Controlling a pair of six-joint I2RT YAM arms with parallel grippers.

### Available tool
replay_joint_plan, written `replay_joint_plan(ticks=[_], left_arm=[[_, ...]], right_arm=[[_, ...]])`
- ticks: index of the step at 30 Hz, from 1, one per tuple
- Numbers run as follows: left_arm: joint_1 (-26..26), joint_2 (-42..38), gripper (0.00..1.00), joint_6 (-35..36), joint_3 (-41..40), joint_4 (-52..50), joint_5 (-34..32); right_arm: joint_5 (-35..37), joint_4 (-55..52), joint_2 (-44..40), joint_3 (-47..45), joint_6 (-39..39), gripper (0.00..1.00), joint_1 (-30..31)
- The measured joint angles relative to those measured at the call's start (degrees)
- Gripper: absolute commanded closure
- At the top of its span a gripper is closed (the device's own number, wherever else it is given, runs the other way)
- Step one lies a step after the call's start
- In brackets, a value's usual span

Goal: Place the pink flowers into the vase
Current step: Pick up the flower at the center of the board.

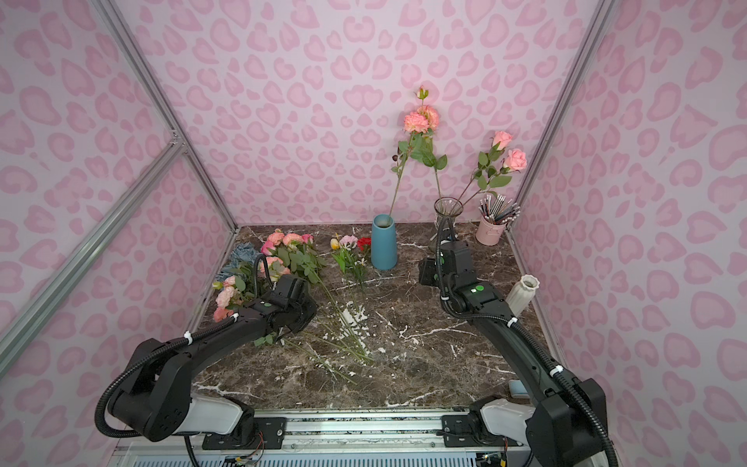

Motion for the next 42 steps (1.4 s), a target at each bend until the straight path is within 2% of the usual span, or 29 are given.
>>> replay_joint_plan(ticks=[11,22,37,42], left_arm=[[-3.63,-8.55,0.96,0.20,6.97,-5.77,-8.79],[-3.82,-8.81,0.96,3.69,9.20,-6.82,-11.54],[-3.76,-5.55,0.96,21.42,22.77,-4.66,-10.38],[-3.02,-3.96,0.96,28.35,28.48,-3.74,-6.23]], right_arm=[[0.39,0.02,0.46,0.07,-0.61,0.57,-0.04],[1.11,-0.02,1.53,0.09,-0.59,0.57,-0.07],[1.68,0.57,1.64,-0.35,-0.90,0.57,-0.15],[0.98,0.96,1.62,-0.37,-1.27,0.57,-0.15]])
